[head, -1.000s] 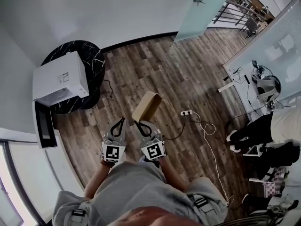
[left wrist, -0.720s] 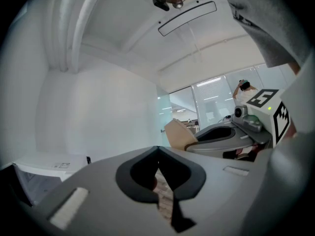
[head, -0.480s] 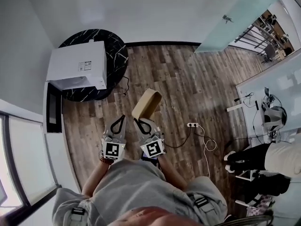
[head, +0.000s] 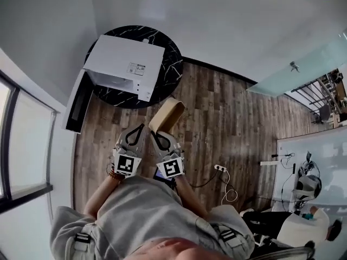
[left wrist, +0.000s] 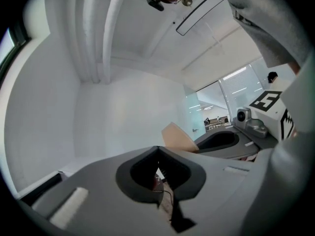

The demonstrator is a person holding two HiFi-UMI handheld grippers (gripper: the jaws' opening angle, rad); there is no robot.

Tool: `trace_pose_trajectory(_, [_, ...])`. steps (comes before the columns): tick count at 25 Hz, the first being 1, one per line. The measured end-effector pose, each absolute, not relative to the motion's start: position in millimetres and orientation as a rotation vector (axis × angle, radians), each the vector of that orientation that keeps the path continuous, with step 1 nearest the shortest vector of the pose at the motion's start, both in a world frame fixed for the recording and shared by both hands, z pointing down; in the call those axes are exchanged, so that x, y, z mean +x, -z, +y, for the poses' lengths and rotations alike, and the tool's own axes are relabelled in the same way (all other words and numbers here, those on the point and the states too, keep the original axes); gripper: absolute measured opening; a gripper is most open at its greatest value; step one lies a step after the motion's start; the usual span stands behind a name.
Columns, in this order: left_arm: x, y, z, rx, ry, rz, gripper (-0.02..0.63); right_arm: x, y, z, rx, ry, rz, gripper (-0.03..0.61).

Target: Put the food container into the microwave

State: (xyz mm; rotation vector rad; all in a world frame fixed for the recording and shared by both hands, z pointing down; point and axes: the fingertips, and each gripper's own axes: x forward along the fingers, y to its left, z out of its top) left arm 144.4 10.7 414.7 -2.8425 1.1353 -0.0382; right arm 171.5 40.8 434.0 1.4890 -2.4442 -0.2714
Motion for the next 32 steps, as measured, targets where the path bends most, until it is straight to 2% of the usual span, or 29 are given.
trace_pose_trajectory(12, [63.3,-414.6,-59.4,-2.78,-0.043,1.24,-0.002,88.2,-433.8,-35.0,1.327,0.284,-2.467,0.032])
trace_pose_trajectory(32, [-16.3,-424.1,-100.1,-2.722,-0.047,1.423,-0.002,62.3,-428.3,-83.4,1.271,0.444,-2.4,0.034])
